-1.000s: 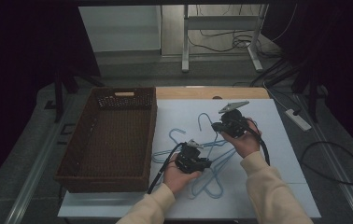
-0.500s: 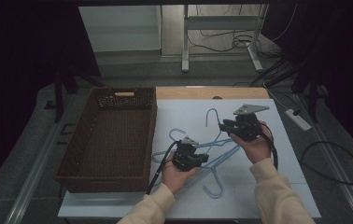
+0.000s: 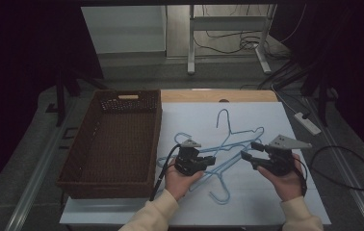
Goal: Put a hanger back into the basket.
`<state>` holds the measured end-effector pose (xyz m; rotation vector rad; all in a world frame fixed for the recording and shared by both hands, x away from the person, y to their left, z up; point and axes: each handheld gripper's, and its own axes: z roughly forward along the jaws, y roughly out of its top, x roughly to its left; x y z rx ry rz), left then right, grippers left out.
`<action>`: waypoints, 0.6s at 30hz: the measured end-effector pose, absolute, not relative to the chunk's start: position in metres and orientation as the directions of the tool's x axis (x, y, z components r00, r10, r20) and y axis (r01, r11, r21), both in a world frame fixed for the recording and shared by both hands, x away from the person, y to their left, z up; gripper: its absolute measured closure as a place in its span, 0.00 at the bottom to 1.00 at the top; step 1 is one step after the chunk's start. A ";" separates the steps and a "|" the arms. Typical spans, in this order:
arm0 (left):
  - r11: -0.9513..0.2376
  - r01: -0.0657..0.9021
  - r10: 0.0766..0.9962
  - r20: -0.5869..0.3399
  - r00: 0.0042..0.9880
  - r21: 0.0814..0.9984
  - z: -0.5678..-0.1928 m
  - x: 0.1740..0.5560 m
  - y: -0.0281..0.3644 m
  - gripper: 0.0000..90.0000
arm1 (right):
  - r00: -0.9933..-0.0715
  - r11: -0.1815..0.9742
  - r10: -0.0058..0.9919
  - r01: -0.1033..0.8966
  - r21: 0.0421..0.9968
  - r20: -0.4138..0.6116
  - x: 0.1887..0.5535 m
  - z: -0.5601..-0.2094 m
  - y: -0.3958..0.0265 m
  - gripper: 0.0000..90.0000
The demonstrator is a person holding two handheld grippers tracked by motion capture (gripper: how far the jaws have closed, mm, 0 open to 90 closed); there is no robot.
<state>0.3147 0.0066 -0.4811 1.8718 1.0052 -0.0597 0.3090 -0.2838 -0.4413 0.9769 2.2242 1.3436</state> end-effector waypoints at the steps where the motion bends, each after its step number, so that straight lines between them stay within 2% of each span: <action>1: -0.182 0.658 0.611 -0.440 0.658 0.731 -0.480 0.315 0.007 0.97 | -0.695 0.307 0.717 0.376 0.874 0.047 0.307 -0.444 -0.287 0.47; 10: -0.167 0.632 0.607 -0.426 0.671 0.757 -0.467 0.311 0.014 0.97 | -0.689 0.253 0.714 0.418 0.873 0.123 0.300 -0.466 -0.313 0.42; 18: -0.146 0.606 0.606 -0.413 0.679 0.782 -0.450 0.308 0.025 0.97 | -0.673 0.250 0.730 0.422 0.871 0.117 0.298 -0.473 -0.317 0.41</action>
